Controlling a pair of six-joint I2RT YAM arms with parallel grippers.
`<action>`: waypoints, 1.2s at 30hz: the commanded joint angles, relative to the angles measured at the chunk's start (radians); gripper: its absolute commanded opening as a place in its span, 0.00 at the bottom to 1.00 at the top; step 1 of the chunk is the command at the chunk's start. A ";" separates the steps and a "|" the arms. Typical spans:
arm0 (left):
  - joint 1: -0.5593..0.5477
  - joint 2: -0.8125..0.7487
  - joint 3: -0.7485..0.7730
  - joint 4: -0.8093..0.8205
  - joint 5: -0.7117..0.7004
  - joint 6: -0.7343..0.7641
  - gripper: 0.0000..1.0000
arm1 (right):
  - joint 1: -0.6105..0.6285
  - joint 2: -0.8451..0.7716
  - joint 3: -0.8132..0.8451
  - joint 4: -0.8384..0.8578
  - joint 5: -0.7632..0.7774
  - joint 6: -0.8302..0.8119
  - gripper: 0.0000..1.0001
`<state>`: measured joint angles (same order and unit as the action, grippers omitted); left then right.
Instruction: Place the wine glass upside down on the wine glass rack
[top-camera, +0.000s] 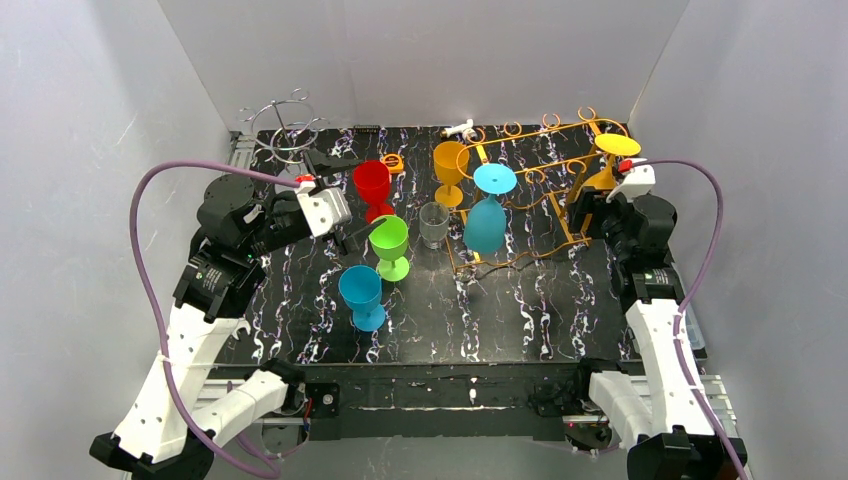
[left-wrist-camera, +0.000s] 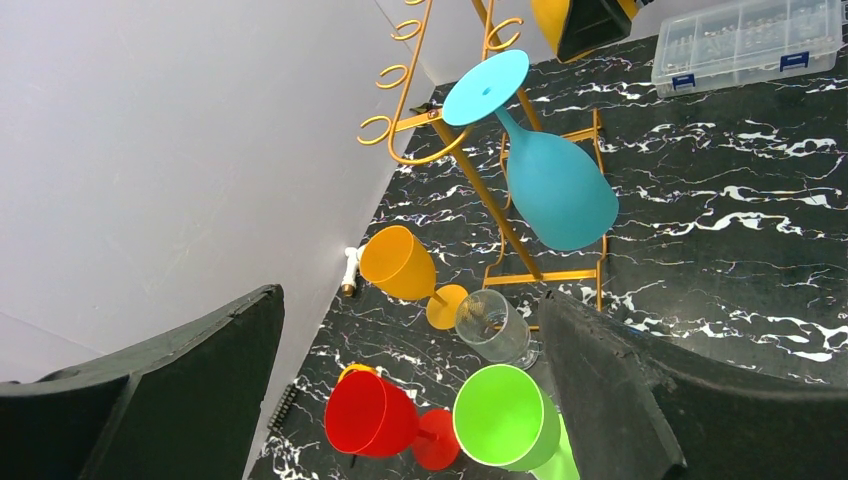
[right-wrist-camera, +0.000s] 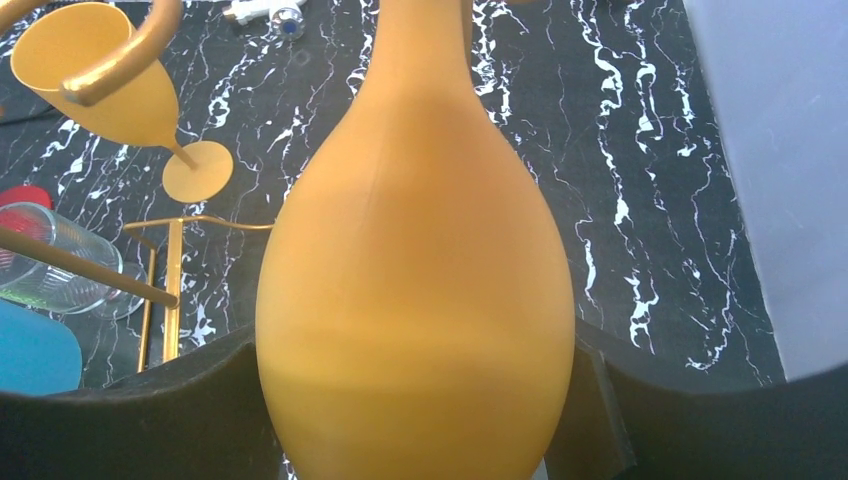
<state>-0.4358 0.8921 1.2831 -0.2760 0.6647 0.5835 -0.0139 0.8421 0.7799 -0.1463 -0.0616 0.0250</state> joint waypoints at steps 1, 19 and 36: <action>0.003 -0.016 -0.011 0.022 0.000 0.004 0.98 | -0.006 -0.027 0.030 0.007 0.031 -0.022 0.44; 0.002 -0.021 -0.016 0.027 -0.004 0.005 0.98 | -0.037 0.015 -0.002 0.051 0.057 -0.022 0.44; 0.002 -0.027 -0.013 0.022 -0.005 0.002 0.98 | -0.038 0.081 -0.014 0.103 0.028 -0.002 0.62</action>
<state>-0.4358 0.8860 1.2701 -0.2687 0.6617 0.5869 -0.0456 0.9401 0.7742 -0.1158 -0.0261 0.0196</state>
